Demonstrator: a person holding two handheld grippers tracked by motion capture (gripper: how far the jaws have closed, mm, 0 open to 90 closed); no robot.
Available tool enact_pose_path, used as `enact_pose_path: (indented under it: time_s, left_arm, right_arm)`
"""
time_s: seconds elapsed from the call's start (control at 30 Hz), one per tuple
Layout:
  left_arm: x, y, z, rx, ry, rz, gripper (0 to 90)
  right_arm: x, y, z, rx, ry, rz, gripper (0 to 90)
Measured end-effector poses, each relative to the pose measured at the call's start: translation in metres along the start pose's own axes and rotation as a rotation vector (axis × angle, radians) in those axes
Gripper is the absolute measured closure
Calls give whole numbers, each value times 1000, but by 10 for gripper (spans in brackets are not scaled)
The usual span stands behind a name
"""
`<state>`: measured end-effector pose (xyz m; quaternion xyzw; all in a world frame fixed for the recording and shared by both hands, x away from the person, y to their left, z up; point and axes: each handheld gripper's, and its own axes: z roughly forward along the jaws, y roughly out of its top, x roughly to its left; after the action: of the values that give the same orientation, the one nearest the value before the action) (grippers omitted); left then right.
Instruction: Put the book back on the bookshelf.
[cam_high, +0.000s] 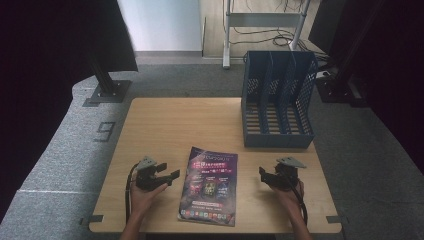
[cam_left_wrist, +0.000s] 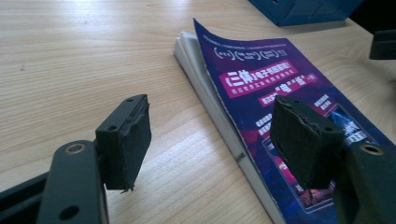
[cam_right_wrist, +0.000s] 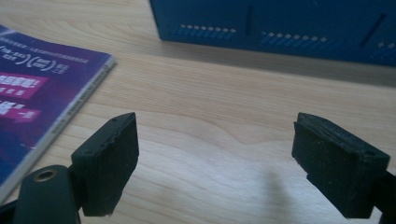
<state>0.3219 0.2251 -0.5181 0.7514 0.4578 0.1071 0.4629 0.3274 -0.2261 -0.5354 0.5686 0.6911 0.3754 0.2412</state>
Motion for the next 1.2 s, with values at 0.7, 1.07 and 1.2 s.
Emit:
enact_pose_path:
  time_s: [0.7,1.07,1.2]
  left_arm:
    - [-19,-7,-9,40,57,88,291]
    - [-14,0,0,46,45,82,290]
    - [-18,-2,4,58,40,93,290]
  right_arm:
    - [52,9,-15,-51,134,-69,152]
    - [82,23,2,-51,195,-112,162]
    - [86,23,6,-40,213,-86,162]
